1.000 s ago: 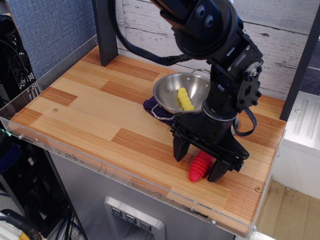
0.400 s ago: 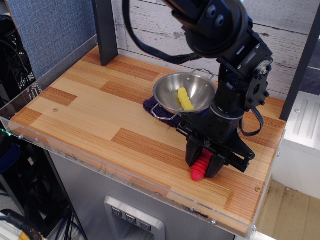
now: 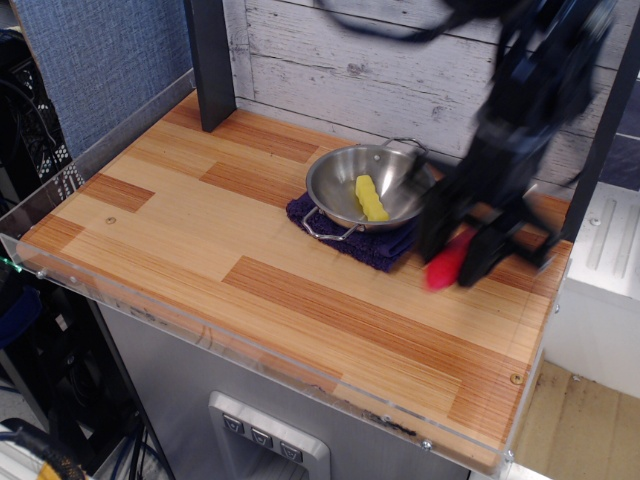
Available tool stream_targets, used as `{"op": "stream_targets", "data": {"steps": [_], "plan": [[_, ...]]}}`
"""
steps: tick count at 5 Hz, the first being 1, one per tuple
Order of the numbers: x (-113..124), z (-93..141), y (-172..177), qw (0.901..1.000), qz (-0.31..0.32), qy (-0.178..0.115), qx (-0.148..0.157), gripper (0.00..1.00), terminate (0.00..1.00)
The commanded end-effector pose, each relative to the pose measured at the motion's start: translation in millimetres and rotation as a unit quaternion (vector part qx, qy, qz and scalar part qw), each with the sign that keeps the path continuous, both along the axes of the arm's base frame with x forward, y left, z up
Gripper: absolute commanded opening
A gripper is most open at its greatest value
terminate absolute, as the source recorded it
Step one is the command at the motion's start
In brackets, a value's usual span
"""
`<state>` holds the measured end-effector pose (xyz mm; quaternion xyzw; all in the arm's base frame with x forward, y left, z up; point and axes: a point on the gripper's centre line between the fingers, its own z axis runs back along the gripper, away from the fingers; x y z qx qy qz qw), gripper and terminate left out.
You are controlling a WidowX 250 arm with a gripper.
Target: Move the spoon to the front left corner of the table.
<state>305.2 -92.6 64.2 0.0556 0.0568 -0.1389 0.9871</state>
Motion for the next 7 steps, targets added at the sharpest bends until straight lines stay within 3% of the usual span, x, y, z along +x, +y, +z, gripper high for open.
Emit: {"op": "stream_targets", "data": {"steps": [1, 2, 4, 5, 7], "plan": [[19.9, 120.4, 30.2, 0.9938, 0.014, -0.090, -0.065, 0.00, 0.00], [24.2, 134.7, 82.2, 0.9906, 0.086, -0.081, -0.068, 0.00, 0.00], [-3.2, 114.8, 180.9, 0.9847, 0.161, -0.059, -0.032, 0.00, 0.00], [-23.1, 99.1, 209.2, 0.9830, 0.176, -0.050, -0.014, 0.00, 0.00], [-41.0, 40.2, 247.1, 0.9885, 0.150, -0.008, 0.019, 0.00, 0.00]]}}
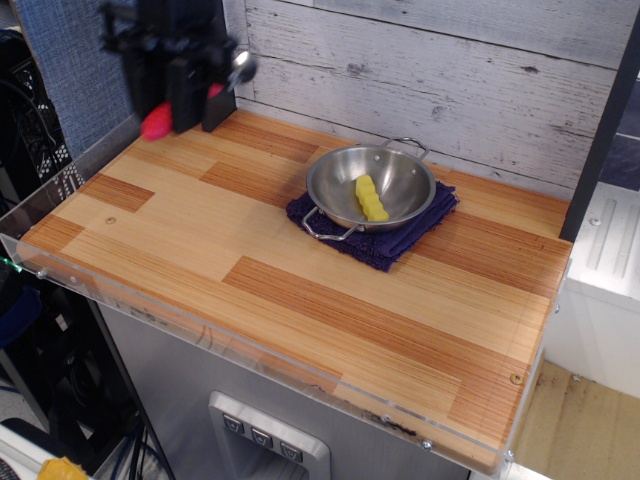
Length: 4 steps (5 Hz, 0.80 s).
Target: Move the spoon to the front left corner of the table.
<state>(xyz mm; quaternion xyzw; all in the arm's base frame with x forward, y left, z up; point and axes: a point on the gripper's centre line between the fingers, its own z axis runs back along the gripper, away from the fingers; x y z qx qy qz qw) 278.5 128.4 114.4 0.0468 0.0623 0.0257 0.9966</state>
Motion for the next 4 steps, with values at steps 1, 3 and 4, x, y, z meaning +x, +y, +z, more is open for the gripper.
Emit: {"op": "stream_targets", "data": {"steps": [1, 3, 4], "plan": [[-17.8, -31.1, 46.4, 0.9990, -0.039, -0.002, 0.022, 0.00, 0.00], [-27.7, -55.4, 72.5, 0.9988, -0.043, 0.012, 0.020, 0.00, 0.00], [-34.3, -62.7, 70.6, 0.9986, -0.033, 0.032, 0.026, 0.00, 0.00]]}}
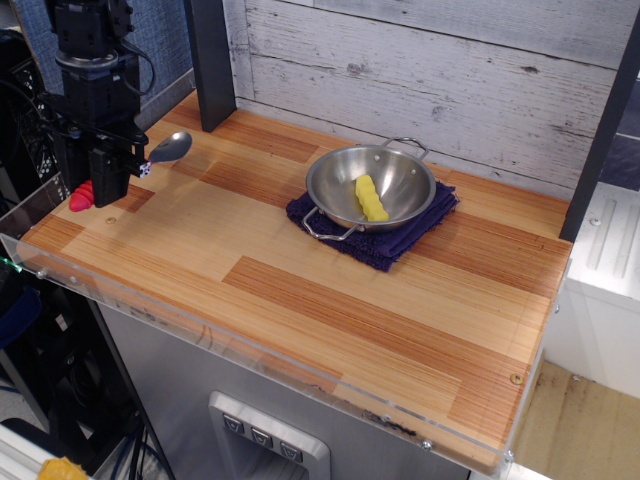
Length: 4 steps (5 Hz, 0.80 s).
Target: Move the spoon to the front left corner of the table.
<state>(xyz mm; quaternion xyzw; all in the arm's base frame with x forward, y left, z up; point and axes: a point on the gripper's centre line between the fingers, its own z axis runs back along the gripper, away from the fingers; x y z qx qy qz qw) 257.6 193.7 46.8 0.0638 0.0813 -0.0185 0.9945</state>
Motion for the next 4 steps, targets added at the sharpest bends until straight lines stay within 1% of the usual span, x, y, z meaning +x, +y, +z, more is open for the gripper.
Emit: {"op": "stream_targets", "data": {"steps": [1, 2, 3, 4], "plan": [[-20.9, -2.7, 1.1, 0.9990, 0.040, 0.019, 0.007, 0.00, 0.00], [-23.0, -14.8, -7.2, 0.9984, 0.048, 0.031, 0.003, 0.00, 0.00], [-21.5, -19.9, -9.3, 0.9978, 0.055, 0.038, -0.002, 0.00, 0.00], [-23.5, -21.8, -4.2, 0.9967, 0.066, 0.045, -0.011, 0.00, 0.00]]}}
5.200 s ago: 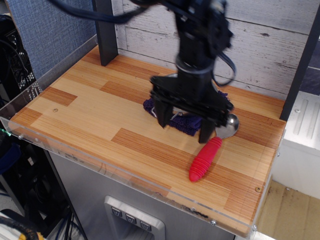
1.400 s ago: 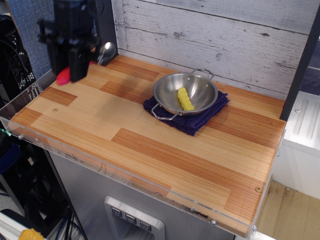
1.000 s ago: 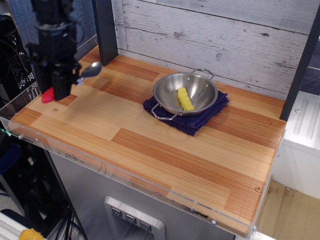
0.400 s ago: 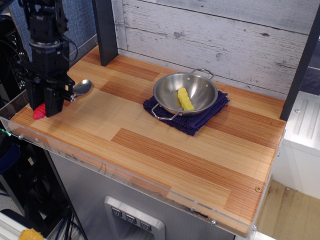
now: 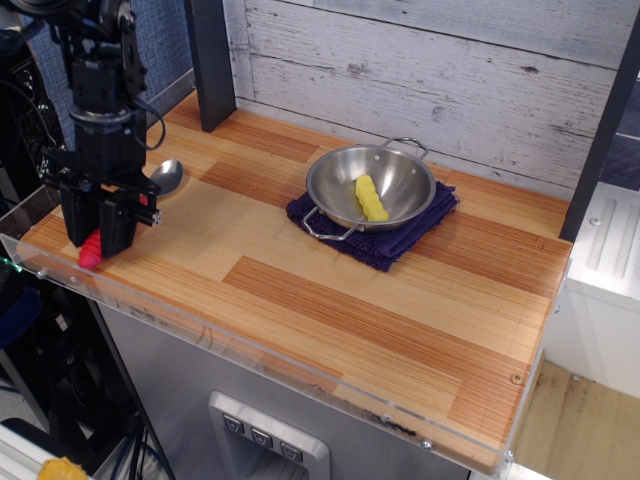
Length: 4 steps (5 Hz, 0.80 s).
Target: Move the spoon to the front left corner of the table.
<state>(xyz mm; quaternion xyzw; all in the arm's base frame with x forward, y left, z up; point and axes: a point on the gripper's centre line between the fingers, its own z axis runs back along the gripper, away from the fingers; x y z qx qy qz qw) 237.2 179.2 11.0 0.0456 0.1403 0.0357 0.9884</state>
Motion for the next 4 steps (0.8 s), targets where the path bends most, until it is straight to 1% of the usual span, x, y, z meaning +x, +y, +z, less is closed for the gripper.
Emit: {"op": "stream_targets", "data": {"steps": [1, 2, 3, 4], "plan": [[-3.3, 14.9, 11.3, 0.9999, 0.015, -0.008, -0.002, 1.00, 0.00], [-0.3, 21.8, 8.5, 0.9998, 0.004, -0.017, 0.002, 1.00, 0.00], [2.0, 46.3, 1.1, 0.9981, -0.016, -0.058, 0.013, 1.00, 0.00], [12.9, 95.9, -26.3, 0.9916, -0.036, -0.122, 0.024, 1.00, 0.00]]}}
